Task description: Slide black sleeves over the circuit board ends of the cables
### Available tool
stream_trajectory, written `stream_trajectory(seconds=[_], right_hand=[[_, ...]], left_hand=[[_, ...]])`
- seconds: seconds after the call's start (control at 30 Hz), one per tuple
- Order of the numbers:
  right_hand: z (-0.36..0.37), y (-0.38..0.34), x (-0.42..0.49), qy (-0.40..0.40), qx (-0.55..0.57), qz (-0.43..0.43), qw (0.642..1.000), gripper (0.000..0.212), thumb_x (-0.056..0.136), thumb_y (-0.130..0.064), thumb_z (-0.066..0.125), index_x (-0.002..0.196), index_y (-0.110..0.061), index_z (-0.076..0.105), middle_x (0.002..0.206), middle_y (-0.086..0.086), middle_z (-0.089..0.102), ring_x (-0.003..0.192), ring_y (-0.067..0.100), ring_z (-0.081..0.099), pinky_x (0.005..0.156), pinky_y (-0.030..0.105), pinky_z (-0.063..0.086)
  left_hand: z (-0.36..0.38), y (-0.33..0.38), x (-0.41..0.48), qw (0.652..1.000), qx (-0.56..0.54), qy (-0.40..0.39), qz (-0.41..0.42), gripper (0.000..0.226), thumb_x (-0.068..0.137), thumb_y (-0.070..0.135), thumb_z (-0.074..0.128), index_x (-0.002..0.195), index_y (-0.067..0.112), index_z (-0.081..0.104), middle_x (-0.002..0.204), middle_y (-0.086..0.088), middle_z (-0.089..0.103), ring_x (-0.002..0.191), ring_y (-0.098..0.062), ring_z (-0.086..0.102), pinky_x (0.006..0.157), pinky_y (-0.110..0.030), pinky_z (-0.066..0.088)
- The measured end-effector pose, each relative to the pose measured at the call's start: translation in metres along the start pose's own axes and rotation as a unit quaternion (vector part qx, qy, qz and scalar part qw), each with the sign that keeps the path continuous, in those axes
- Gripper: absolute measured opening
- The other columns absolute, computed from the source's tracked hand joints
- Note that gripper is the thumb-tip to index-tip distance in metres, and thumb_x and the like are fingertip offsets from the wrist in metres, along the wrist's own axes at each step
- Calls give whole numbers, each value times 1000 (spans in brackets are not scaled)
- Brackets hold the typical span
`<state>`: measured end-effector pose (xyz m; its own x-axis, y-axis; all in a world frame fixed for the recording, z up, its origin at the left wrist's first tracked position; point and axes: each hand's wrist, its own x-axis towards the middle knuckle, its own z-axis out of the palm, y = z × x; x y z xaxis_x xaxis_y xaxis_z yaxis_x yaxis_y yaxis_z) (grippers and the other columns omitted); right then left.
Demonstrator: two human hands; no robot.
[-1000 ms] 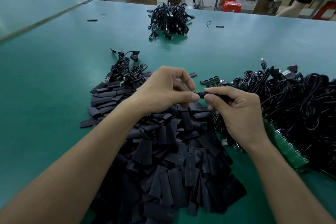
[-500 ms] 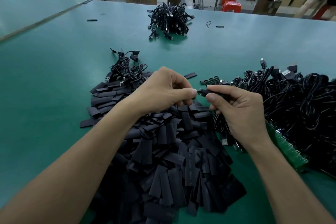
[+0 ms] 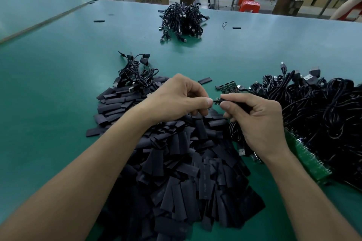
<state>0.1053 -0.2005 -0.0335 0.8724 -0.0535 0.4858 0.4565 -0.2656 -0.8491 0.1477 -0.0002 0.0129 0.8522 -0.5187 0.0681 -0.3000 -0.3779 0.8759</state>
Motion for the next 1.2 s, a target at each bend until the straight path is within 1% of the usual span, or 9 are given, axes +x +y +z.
stream_trajectory(seconds=[0.2, 0.43, 0.57, 0.7, 0.77, 0.9, 1.03, 1.13, 1.2], right_hand=[[2, -1, 1, 6, 65, 25, 998, 11, 84, -20, 77, 90, -29, 79, 72, -1, 74, 60, 10, 67, 58, 16, 52], [5, -7, -2, -8, 38, 21, 999, 23, 76, -30, 79, 98, -32, 77, 82, -10, 77, 70, 3, 70, 68, 15, 53], [6, -7, -1, 65, 17, 33, 997, 31, 74, -28, 83, 101, -39, 72, 81, -9, 75, 72, 9, 71, 70, 21, 57], [6, -5, 0, 141, 44, 48, 988, 24, 79, -20, 83, 98, -31, 73, 76, -5, 74, 67, 10, 69, 68, 22, 54], [9, -6, 0, 140, 60, 52, 987, 22, 79, -22, 81, 99, -27, 74, 81, -7, 77, 72, 11, 73, 70, 21, 56], [12, -6, -2, 123, 83, 56, 987, 34, 73, -27, 79, 107, -26, 73, 90, -8, 78, 82, 11, 73, 79, 24, 59], [15, -5, -1, 105, 112, 49, 987, 35, 72, -21, 78, 107, -25, 72, 85, -11, 77, 74, 1, 68, 77, 16, 55], [15, -5, -1, 107, 112, 53, 987, 33, 74, -22, 77, 107, -23, 72, 88, -9, 78, 77, 6, 71, 76, 19, 57], [13, -5, -1, 113, 115, 53, 985, 25, 79, -17, 77, 104, -22, 74, 85, -6, 78, 75, 10, 73, 70, 19, 57]], left_hand=[[0, -1, 0, 1000, -13, -4, 0, 15, 94, 16, 69, 88, 3, 75, 74, -3, 76, 64, -8, 65, 65, -19, 51], [4, -2, 1, 1000, -3, -14, 11, 14, 94, 13, 69, 88, 3, 76, 73, -2, 76, 64, -8, 64, 64, -20, 53], [5, -3, 1, 1000, -23, 4, 1, 15, 94, 15, 69, 86, 3, 75, 73, -3, 76, 63, -8, 65, 63, -19, 53], [6, -4, 2, 998, -48, 33, -16, 16, 95, 14, 68, 87, 2, 75, 73, -5, 76, 60, -6, 63, 59, -15, 49], [6, -3, 1, 998, -50, 34, -13, 15, 94, 14, 68, 88, 2, 75, 75, -5, 76, 60, -6, 63, 60, -15, 49], [6, -3, 1, 998, -46, 38, -4, 14, 94, 15, 69, 89, 3, 75, 76, -4, 77, 64, -10, 65, 67, -24, 55], [5, -4, 0, 998, -37, 47, 6, 13, 94, 15, 70, 87, 5, 75, 76, -3, 77, 64, -9, 66, 67, -24, 55], [5, -4, 1, 998, -28, 48, 9, 13, 94, 15, 70, 87, 5, 76, 76, -3, 77, 63, -9, 66, 67, -24, 56], [6, -4, 2, 999, -25, 43, 9, 13, 94, 14, 70, 87, 4, 76, 77, -4, 77, 64, -10, 67, 67, -23, 56]])
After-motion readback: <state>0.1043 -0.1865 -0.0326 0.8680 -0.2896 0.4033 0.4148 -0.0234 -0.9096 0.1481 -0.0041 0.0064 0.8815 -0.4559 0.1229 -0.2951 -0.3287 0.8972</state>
